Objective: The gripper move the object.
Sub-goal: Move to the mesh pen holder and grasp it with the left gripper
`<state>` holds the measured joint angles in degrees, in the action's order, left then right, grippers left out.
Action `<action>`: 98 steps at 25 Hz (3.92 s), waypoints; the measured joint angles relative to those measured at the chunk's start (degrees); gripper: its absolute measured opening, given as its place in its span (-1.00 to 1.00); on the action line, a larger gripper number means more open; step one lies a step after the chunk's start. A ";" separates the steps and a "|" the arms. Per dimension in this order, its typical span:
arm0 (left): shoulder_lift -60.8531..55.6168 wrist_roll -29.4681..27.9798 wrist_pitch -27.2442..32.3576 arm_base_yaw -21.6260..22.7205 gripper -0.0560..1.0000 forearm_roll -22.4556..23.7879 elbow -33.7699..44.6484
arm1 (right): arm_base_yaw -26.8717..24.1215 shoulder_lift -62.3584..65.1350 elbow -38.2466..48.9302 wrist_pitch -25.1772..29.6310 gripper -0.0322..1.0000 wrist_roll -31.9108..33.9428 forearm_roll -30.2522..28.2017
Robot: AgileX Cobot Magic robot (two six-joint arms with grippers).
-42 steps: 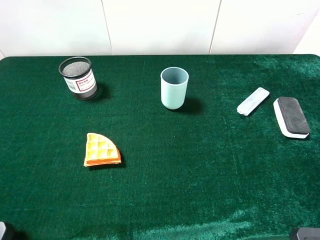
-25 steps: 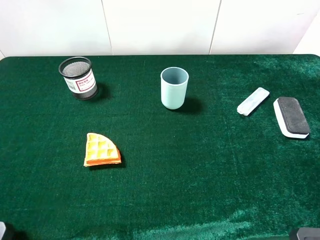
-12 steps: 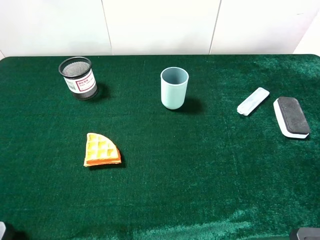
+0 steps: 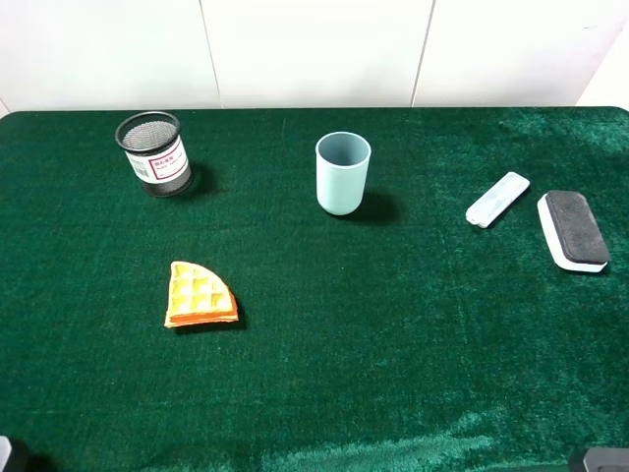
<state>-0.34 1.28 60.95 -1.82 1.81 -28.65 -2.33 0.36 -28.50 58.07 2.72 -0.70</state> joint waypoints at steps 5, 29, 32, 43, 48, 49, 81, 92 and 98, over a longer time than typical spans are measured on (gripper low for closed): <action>0.00 0.00 -0.05 0.00 0.96 0.22 0.00 | 0.00 0.00 0.00 0.00 0.41 0.00 0.00; 40.43 4.69 -3.84 -0.11 0.90 -1.81 -16.58 | 0.00 0.00 0.00 0.00 0.41 0.00 0.00; 45.78 5.39 -4.87 -0.85 0.89 -1.81 -18.46 | 0.00 0.00 0.00 0.00 0.41 0.00 0.00; 66.50 10.83 -8.45 -1.61 0.87 -3.97 -27.38 | 0.00 0.00 0.00 0.00 0.41 0.00 0.00; 74.89 14.09 -10.20 -1.61 0.87 -5.64 -31.85 | 0.00 0.00 0.00 0.00 0.41 0.00 0.00; 76.31 14.77 -10.78 -1.61 0.87 -5.94 -32.88 | 0.00 0.00 0.00 0.00 0.41 0.00 0.00; 109.78 25.31 -29.38 -10.94 0.85 -6.27 -44.23 | 0.00 0.00 0.00 0.00 0.41 0.00 0.00; 116.56 26.59 -35.88 -11.66 0.76 -7.35 -44.23 | 0.00 0.00 0.00 0.07 0.41 0.00 0.00; 117.57 26.66 -38.84 -12.40 0.36 -9.02 -44.23 | 0.00 0.00 0.00 0.00 0.41 0.00 0.17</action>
<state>117.23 27.94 22.10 -14.22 -7.22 -72.88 -2.33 0.36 -28.50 58.07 2.72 -0.53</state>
